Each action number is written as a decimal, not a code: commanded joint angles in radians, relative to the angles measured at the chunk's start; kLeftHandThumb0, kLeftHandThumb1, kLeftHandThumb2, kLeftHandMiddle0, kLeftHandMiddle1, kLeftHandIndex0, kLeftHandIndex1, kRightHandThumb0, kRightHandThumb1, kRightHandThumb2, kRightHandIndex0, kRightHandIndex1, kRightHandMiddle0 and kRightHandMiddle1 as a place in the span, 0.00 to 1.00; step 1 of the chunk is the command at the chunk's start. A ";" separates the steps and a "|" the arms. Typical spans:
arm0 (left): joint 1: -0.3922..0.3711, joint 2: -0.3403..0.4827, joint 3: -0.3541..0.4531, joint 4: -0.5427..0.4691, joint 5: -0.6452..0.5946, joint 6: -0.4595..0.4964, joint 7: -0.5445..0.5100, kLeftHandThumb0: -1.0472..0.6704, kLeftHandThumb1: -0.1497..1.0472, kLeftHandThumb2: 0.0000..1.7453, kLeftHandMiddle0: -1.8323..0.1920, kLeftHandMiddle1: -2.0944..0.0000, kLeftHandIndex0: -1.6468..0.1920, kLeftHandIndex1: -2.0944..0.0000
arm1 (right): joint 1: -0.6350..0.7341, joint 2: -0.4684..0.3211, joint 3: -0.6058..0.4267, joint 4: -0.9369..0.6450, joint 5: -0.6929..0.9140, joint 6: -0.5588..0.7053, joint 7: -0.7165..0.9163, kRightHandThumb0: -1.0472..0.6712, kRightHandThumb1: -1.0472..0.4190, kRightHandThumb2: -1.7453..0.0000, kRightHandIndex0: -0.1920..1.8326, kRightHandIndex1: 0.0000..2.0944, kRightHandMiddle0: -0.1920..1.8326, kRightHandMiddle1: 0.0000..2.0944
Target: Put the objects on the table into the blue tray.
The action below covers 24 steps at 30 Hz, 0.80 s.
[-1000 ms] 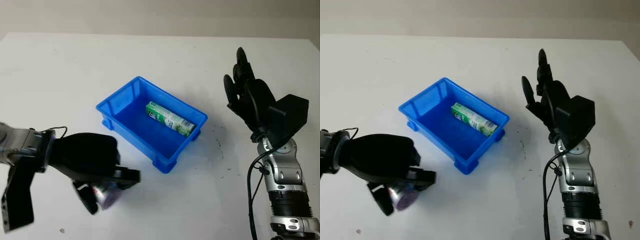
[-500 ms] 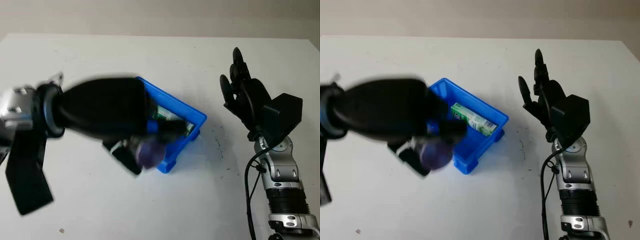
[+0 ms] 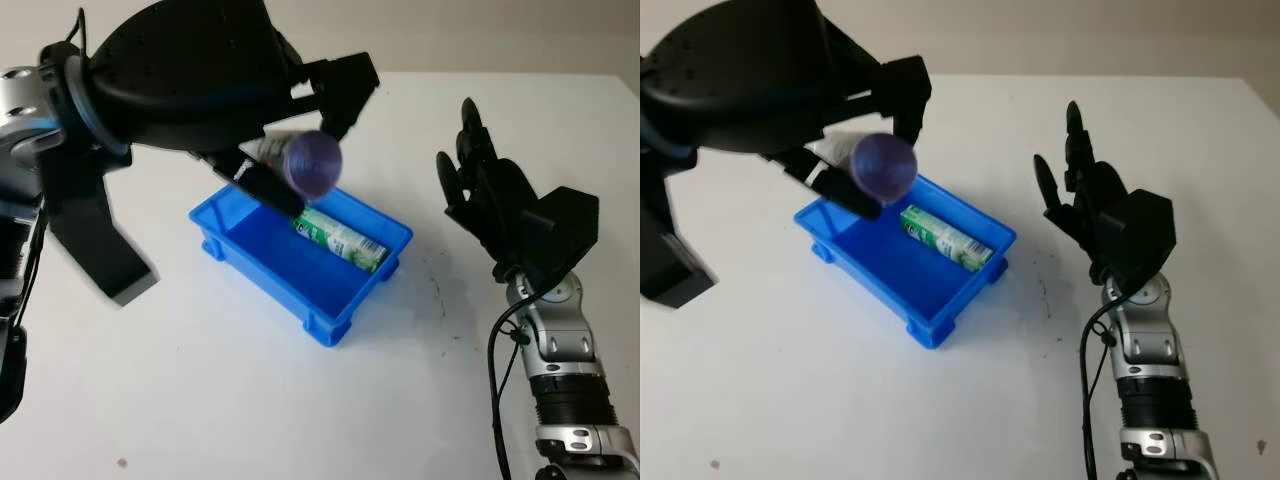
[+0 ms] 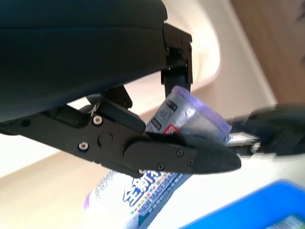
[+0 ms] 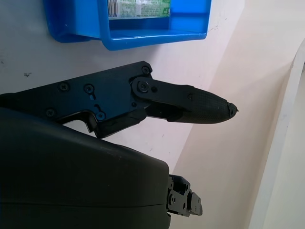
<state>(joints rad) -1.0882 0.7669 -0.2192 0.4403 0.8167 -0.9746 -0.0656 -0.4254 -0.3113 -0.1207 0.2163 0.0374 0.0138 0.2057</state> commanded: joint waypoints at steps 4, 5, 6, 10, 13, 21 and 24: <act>-0.072 -0.008 -0.127 0.104 0.239 0.055 0.154 0.31 1.00 0.23 0.54 0.07 0.62 0.08 | 0.006 -0.004 0.004 -0.023 -0.009 0.001 -0.006 0.20 0.00 0.67 0.00 0.00 0.00 0.00; -0.082 -0.011 -0.156 0.129 0.272 0.060 0.170 0.30 1.00 0.23 0.58 0.14 0.66 0.14 | 0.008 -0.005 0.004 -0.027 -0.011 0.002 -0.007 0.20 0.00 0.67 0.00 0.00 0.00 0.00; -0.089 -0.012 -0.183 0.148 0.303 0.070 0.180 0.29 1.00 0.23 0.61 0.17 0.69 0.18 | 0.010 -0.005 0.004 -0.032 -0.013 0.005 -0.008 0.20 0.00 0.67 0.00 0.00 0.00 0.00; -0.094 -0.016 -0.282 0.191 0.400 0.116 0.181 0.24 1.00 0.23 0.74 0.55 0.75 0.63 | 0.018 -0.007 0.006 -0.042 -0.030 0.006 -0.015 0.20 0.00 0.67 0.00 0.00 0.00 0.00; -0.088 -0.017 -0.311 0.181 0.390 0.124 0.138 0.21 1.00 0.25 0.79 0.94 0.75 0.94 | 0.021 -0.007 0.007 -0.044 -0.038 0.011 -0.017 0.20 0.00 0.67 0.00 0.00 0.00 0.00; -0.091 -0.013 -0.305 0.168 0.282 0.081 0.054 0.16 1.00 0.26 0.94 0.98 0.87 0.98 | 0.010 0.001 0.003 -0.022 -0.023 -0.005 -0.009 0.21 0.00 0.67 0.00 0.00 0.00 0.00; -0.084 -0.014 -0.281 0.179 0.164 0.063 -0.027 0.16 1.00 0.24 0.95 0.98 0.86 0.98 | 0.007 0.002 0.006 -0.012 -0.028 -0.018 -0.013 0.22 0.00 0.67 0.00 0.00 0.00 0.00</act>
<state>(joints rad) -1.1470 0.7532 -0.5249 0.6162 1.0177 -0.9046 -0.0737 -0.4127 -0.3109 -0.1181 0.1974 0.0103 0.0121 0.1966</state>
